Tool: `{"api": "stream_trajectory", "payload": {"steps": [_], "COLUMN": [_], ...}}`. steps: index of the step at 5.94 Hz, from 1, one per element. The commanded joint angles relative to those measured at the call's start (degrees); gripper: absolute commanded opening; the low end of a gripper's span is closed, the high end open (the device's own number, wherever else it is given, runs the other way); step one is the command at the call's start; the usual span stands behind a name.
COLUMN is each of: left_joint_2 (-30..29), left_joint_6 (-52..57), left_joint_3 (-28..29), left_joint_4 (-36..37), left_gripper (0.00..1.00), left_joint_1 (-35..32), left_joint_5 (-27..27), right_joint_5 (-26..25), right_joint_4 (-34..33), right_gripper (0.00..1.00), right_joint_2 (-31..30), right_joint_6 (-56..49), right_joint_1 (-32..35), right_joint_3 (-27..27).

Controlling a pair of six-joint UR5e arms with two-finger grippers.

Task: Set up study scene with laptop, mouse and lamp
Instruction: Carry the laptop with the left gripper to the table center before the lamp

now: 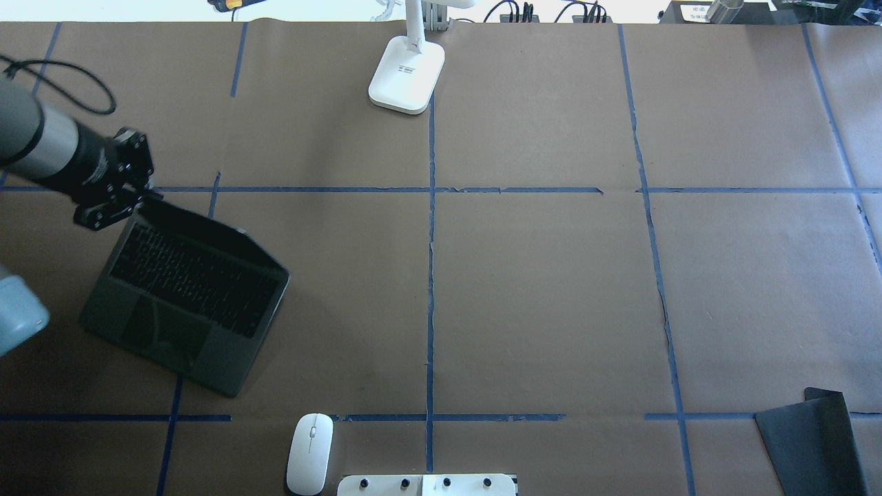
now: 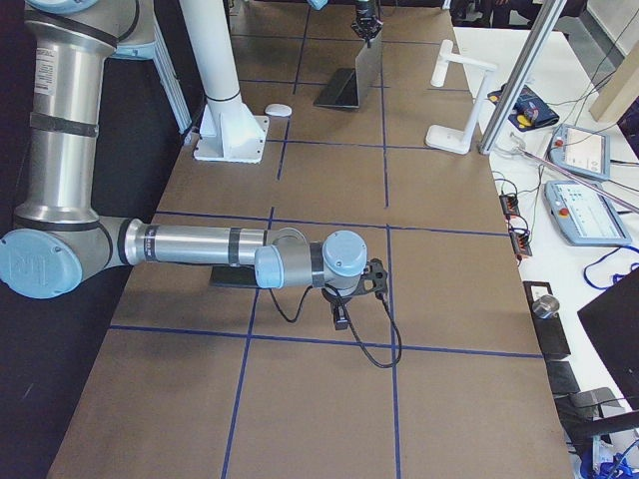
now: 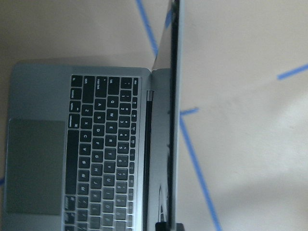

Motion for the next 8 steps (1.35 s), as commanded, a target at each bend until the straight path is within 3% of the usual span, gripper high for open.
{"api": "stream_trajectory", "payload": {"steps": [1, 4, 5, 7, 8], "left_joint_2": [-12.2, -29.7, -32.5, -35.5, -35.6], "left_joint_6": [-7.7, -22.7, -23.8, -24.0, -24.1], "left_joint_3": [10.0, 25.4, 28.1, 35.6, 36.6], "left_joint_4": [0.1, -0.4, -0.7, -3.8, -4.2], "left_gripper": [0.00, 0.00, 0.00, 0.00, 0.00], "left_joint_1": [0.9, 7.5, 8.9, 8.9, 8.9], "left_joint_5": [0.0, 1.0, 4.2, 5.8, 7.0], "right_joint_5": [0.2, 0.1, 0.1, 0.4, 0.4], "right_joint_4": [0.0, 0.0, 0.0, 0.0, 0.0], "right_gripper": [1.00, 1.00, 1.00, 1.00, 1.00], "right_joint_2": [0.0, 0.1, 0.0, 0.0, 0.0], "right_joint_6": [0.0, 0.1, 0.1, 0.1, 0.1], "right_joint_1": [0.0, 0.0, 0.0, 0.0, 0.0], "right_joint_3": [0.1, 0.0, 0.0, 0.0, 0.0]}}
